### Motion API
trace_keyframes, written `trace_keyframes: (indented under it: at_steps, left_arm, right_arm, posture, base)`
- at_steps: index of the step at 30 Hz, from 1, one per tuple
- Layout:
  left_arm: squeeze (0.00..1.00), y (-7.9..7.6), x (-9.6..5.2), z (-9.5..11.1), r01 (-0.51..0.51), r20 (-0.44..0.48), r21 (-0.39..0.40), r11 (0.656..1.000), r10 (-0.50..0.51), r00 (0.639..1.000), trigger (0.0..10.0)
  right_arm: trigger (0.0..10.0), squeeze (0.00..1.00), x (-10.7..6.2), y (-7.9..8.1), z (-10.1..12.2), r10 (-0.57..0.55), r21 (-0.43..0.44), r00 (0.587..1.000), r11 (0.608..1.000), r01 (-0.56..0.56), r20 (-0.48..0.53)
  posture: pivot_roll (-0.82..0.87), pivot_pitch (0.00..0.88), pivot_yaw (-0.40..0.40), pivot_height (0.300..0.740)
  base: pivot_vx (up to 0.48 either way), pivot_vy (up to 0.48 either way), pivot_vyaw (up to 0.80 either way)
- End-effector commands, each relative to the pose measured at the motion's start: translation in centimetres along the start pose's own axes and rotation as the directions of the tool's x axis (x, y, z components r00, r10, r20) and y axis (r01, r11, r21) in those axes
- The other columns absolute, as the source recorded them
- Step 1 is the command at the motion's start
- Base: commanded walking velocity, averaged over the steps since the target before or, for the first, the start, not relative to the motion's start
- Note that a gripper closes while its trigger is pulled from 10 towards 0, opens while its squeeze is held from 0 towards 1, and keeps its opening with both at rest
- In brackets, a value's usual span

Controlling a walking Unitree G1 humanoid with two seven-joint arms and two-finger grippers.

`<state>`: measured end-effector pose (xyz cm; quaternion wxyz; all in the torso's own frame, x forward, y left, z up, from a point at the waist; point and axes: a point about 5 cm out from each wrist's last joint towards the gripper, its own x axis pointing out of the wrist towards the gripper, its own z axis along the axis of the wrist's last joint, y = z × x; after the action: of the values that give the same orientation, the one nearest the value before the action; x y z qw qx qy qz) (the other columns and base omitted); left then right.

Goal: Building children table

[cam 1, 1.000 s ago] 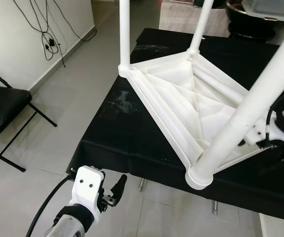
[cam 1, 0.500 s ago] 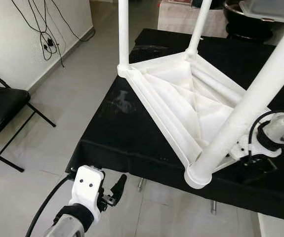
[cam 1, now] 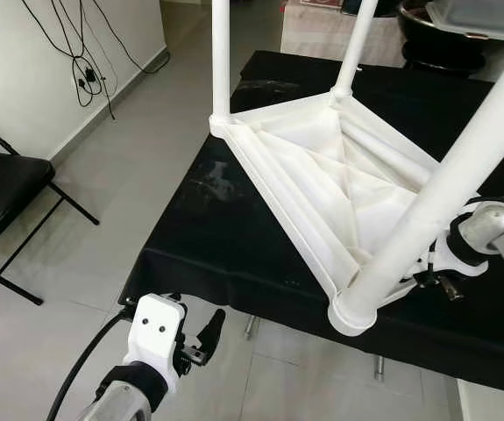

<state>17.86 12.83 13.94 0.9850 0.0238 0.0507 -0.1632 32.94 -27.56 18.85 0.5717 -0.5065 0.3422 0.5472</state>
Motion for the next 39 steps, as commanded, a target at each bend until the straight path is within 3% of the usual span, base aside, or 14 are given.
trace_keyframes:
  at_steps: [1,5,13,17,18,20,21,24,26,29,32,35,36,39]
  left_arm:
    - [0.0,-0.1,-0.1,-0.1,-0.001,-0.01,0.003,1.0,0.001,1.0,10.0]
    - [0.0,-0.1,0.0,-0.1,-0.002,-0.01,0.003,1.0,0.002,1.0,10.0]
    - [0.0,-0.1,0.0,-0.1,-0.005,-0.008,0.002,1.0,0.005,1.0,10.0]
    - [0.0,-0.1,0.0,-0.1,-0.007,-0.008,0.001,1.0,0.007,1.0,10.0]
    - [0.0,-0.1,0.0,-0.1,-0.008,-0.008,0.001,1.0,0.008,1.0,10.0]
    - [0.0,-0.1,0.0,-0.1,-0.008,-0.008,0.001,1.0,0.008,1.0,10.0]
    - [0.0,-0.1,0.1,-0.1,-0.008,-0.008,0.002,1.0,0.008,1.0,10.0]
    - [0.0,-0.1,0.1,-0.1,-0.007,-0.008,0.003,1.0,0.008,1.0,10.0]
    - [0.0,-0.1,0.0,-0.1,-0.008,-0.008,0.005,1.0,0.008,1.0,10.0]
    - [0.0,-0.1,0.0,-0.1,-0.008,-0.007,0.005,1.0,0.008,1.0,10.0]
    - [0.0,-0.1,0.1,-0.1,-0.007,-0.009,0.007,1.0,0.007,1.0,10.0]
    - [0.0,-0.1,0.1,-0.1,-0.007,-0.009,0.007,1.0,0.007,1.0,10.0]
    - [0.0,-0.1,0.1,-0.1,-0.007,-0.009,0.007,1.0,0.007,1.0,10.0]
    - [0.0,-0.1,0.1,-0.1,-0.006,-0.009,0.007,1.0,0.007,1.0,10.0]
  right_arm:
    - [0.0,0.0,1.2,0.0,1.3,0.02,0.021,0.994,1.0,-0.022,0.106]
    - [0.0,0.0,1.1,-0.6,2.7,-0.004,0.054,0.977,0.999,-0.008,0.214]
    - [0.0,0.0,0.7,-1.5,3.5,-0.066,0.092,0.964,0.995,0.043,0.259]
    - [0.0,0.0,0.9,-2.2,4.3,-0.125,0.163,0.945,0.984,0.078,0.303]
    - [0.0,0.0,1.1,-2.7,4.7,-0.177,0.227,0.932,0.968,0.106,0.317]
    - [0.0,0.0,1.1,-2.7,4.7,-0.177,0.227,0.932,0.968,0.106,0.317]
    - [0.0,0.0,1.8,-3.7,5.8,-0.276,0.345,0.901,0.926,0.155,0.336]
    - [0.0,0.0,2.2,-4.0,6.5,-0.321,0.398,0.882,0.901,0.173,0.344]
    - [0.0,0.0,3.1,-4.5,8.1,-0.387,0.464,0.844,0.865,0.192,0.372]
    - [0.0,0.0,3.3,-4.6,8.7,-0.405,0.479,0.829,0.856,0.196,0.385]
    - [0.0,0.0,4.3,-5.1,11.3,-0.471,0.526,0.778,0.822,0.217,0.416]
    - [0.0,0.0,4.5,-5.2,11.9,-0.487,0.541,0.768,0.811,0.222,0.416]
    - [0.0,0.0,4.8,-5.5,13.3,-0.515,0.564,0.742,0.794,0.226,0.428]
    - [0.0,0.0,4.9,-5.6,14.0,-0.53,0.58,0.732,0.783,0.227,0.428]
  posture:
    - [-0.04,0.167,-0.06,0.74]
    - [-0.04,0.166,-0.059,0.74]
    - [-0.04,0.165,-0.062,0.74]
    - [-0.04,0.164,-0.062,0.74]
    - [-0.04,0.164,-0.062,0.74]
    - [-0.04,0.164,-0.062,0.74]
    - [-0.04,0.164,-0.061,0.74]
    - [-0.04,0.164,-0.061,0.74]
    - [-0.03,0.164,-0.06,0.74]
    - [-0.03,0.164,-0.06,0.74]
    - [-0.03,0.161,-0.06,0.74]
    - [-0.03,0.161,-0.06,0.74]
    - [-0.03,0.16,-0.055,0.74]
    - [-0.03,0.16,-0.055,0.74]
  base:
    - [0.0,0.0,0.0]
    - [0.0,0.0,0.0]
    - [0.0,0.0,0.0]
    - [0.0,0.0,0.0]
    - [0.0,0.0,0.0]
    - [0.0,0.0,0.0]
    - [0.0,0.0,0.0]
    - [0.0,0.0,0.0]
    - [0.0,0.0,0.0]
    - [0.0,0.0,0.0]
    - [0.0,0.0,0.0]
    - [0.0,0.0,0.0]
    - [0.0,0.0,0.0]
    - [0.0,0.0,0.0]
